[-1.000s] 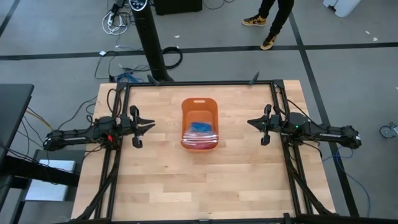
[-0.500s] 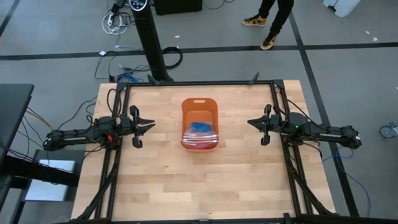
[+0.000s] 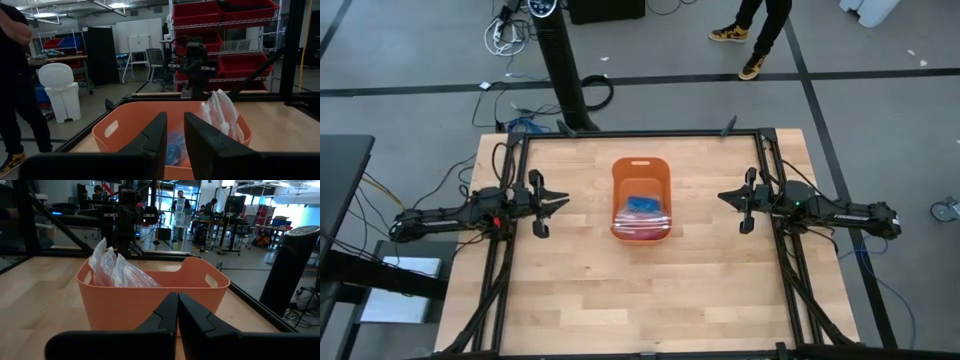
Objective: Roll bandage
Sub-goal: Return to Home Position
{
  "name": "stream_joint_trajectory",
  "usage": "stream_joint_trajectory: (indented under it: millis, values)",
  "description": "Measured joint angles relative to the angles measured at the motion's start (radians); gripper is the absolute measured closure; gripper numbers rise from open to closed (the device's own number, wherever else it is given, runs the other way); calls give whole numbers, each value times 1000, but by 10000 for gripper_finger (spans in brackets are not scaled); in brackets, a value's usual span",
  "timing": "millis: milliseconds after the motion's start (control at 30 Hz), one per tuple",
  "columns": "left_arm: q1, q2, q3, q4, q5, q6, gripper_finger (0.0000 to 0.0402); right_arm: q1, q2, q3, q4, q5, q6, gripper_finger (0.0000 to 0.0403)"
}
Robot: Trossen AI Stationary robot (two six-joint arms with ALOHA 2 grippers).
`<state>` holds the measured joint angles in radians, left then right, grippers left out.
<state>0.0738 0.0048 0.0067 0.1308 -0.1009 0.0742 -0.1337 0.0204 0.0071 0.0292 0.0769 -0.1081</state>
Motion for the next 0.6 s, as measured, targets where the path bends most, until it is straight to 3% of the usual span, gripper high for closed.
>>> stream_joint_trajectory:
  millis: [600]
  values:
    - [0, 0, 0, 0, 0, 0, 330, 0, 0, 0, 0, 0, 0, 394]
